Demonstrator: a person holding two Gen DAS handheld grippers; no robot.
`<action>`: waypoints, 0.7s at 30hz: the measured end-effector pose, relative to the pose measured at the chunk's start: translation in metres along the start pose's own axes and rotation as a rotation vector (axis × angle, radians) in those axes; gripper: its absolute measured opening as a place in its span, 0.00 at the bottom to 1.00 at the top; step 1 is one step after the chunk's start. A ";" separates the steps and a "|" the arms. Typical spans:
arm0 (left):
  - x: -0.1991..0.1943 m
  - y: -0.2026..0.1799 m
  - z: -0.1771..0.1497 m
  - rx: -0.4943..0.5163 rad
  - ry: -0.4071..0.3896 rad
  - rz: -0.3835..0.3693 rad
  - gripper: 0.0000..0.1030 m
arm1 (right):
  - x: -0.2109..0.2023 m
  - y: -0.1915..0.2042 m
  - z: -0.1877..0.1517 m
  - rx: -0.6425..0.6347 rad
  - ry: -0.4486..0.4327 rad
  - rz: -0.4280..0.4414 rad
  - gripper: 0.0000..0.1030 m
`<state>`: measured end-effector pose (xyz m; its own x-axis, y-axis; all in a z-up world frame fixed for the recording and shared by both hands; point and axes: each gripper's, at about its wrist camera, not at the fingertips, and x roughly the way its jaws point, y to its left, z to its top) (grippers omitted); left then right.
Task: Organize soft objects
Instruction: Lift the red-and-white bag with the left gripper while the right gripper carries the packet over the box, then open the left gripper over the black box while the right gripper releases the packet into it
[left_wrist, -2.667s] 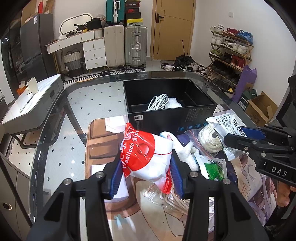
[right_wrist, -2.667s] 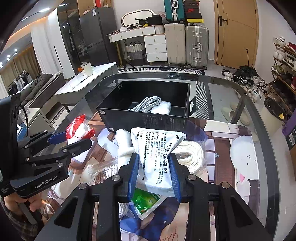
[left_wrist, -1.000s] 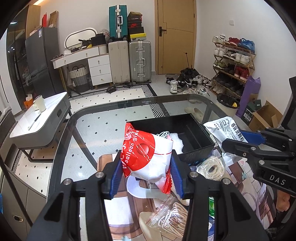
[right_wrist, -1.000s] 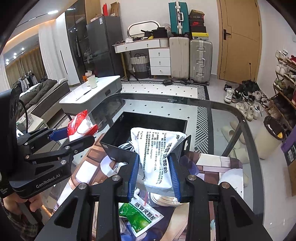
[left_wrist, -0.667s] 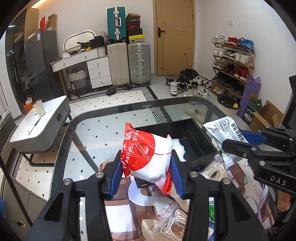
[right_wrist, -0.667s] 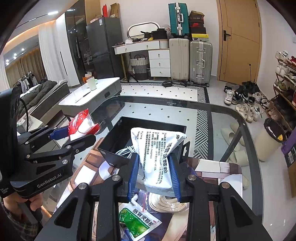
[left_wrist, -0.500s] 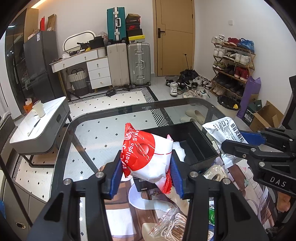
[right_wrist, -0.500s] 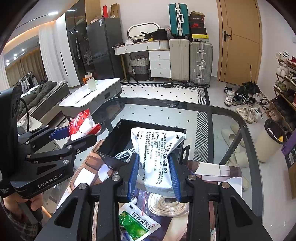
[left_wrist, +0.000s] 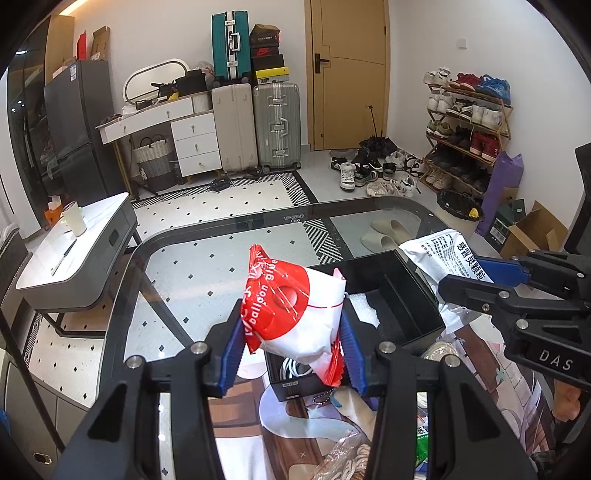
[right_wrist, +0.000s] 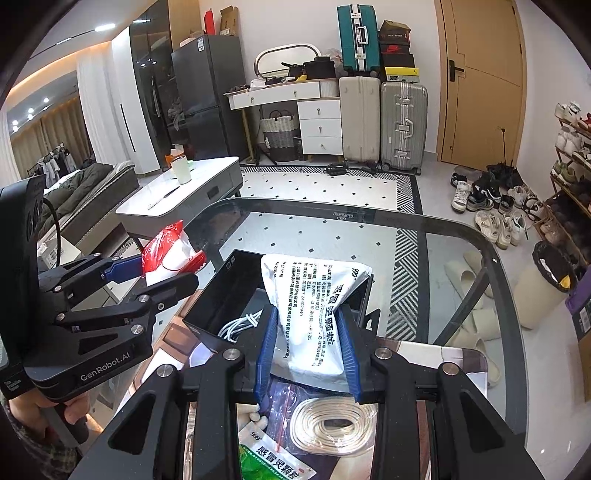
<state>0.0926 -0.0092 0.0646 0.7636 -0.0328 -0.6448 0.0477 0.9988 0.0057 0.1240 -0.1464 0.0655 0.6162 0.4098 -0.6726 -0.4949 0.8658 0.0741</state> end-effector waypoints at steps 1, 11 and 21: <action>0.002 0.001 0.001 0.000 0.001 -0.001 0.45 | 0.002 0.000 0.001 0.001 0.002 0.001 0.31; 0.023 0.004 0.007 -0.002 0.016 -0.008 0.45 | 0.014 -0.001 0.006 0.011 0.014 0.006 0.31; 0.043 0.004 0.011 -0.004 0.032 -0.017 0.45 | 0.028 0.000 0.014 0.017 0.032 0.011 0.31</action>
<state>0.1332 -0.0066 0.0452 0.7420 -0.0483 -0.6687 0.0574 0.9983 -0.0084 0.1501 -0.1310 0.0567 0.5907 0.4101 -0.6949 -0.4912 0.8660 0.0936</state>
